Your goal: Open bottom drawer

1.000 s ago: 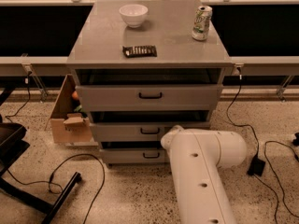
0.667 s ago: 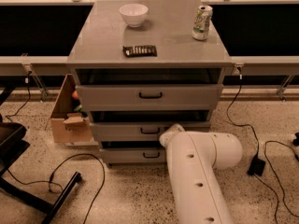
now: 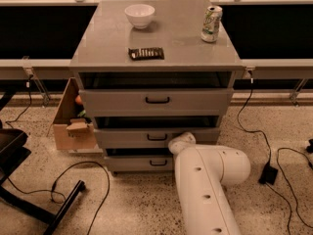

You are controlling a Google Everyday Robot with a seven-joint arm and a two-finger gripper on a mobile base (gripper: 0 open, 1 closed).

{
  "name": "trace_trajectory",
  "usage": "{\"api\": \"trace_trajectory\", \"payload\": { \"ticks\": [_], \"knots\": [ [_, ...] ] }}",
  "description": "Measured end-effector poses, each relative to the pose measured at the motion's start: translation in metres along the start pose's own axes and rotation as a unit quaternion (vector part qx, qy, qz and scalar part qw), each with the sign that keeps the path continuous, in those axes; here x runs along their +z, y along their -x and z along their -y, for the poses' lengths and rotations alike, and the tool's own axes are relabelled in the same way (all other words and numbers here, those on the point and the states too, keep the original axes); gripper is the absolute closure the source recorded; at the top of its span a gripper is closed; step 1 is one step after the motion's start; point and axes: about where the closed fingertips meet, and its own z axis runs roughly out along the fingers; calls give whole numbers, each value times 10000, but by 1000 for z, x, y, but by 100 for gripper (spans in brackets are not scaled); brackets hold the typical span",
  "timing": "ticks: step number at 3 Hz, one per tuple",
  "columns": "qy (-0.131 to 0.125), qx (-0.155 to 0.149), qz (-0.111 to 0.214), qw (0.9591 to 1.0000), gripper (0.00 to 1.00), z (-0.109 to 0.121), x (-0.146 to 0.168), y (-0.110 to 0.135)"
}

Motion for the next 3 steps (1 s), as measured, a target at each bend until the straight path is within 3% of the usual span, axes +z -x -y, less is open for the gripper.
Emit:
{"api": "trace_trajectory", "payload": {
  "ticks": [3],
  "knots": [
    [142, 221, 15, 9997, 87, -5, -7, -11]
  ]
}}
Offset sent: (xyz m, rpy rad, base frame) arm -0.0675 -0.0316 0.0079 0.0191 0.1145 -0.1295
